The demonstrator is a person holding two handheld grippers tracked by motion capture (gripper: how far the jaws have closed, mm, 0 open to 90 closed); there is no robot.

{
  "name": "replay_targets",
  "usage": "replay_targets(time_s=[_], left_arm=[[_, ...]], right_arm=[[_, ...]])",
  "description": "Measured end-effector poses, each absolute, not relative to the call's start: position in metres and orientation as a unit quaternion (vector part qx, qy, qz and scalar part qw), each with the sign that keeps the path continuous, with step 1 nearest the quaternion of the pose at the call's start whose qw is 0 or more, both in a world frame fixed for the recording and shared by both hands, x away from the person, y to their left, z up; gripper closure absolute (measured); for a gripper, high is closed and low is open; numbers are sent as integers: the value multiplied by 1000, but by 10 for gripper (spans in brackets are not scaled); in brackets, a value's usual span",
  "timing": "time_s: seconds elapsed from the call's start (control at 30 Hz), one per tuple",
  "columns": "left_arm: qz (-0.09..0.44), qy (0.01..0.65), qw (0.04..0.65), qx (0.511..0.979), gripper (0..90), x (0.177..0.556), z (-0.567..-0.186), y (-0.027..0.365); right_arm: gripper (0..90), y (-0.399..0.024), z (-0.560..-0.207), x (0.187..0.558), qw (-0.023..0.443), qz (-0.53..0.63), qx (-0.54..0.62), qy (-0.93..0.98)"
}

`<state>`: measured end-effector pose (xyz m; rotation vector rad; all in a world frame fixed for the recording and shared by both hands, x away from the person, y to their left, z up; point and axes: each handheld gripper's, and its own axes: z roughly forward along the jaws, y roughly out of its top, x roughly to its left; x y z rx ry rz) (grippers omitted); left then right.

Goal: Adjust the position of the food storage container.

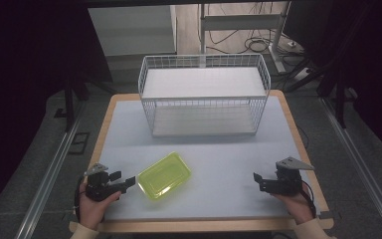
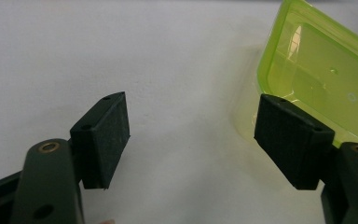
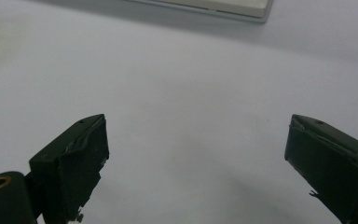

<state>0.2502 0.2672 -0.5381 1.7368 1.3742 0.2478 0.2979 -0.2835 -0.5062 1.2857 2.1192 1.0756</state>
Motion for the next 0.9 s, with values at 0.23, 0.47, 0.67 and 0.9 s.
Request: replay_targets(time_s=[0.23, 0.47, 0.67, 0.9], left_arm=[[106, 559, 444, 692, 265, 250, -537, 270], [104, 554, 445, 696, 267, 249, -536, 269], [104, 558, 444, 694, 334, 233, -537, 277], [97, 528, 433, 724, 804, 218, -529, 278]], right_arm=[[67, -281, -507, 297, 219, 390, 458, 768], [74, -282, -505, 294, 222, 392, 459, 766], [75, -280, -505, 294, 222, 390, 453, 770], [78, -279, -504, 296, 222, 393, 449, 771]])
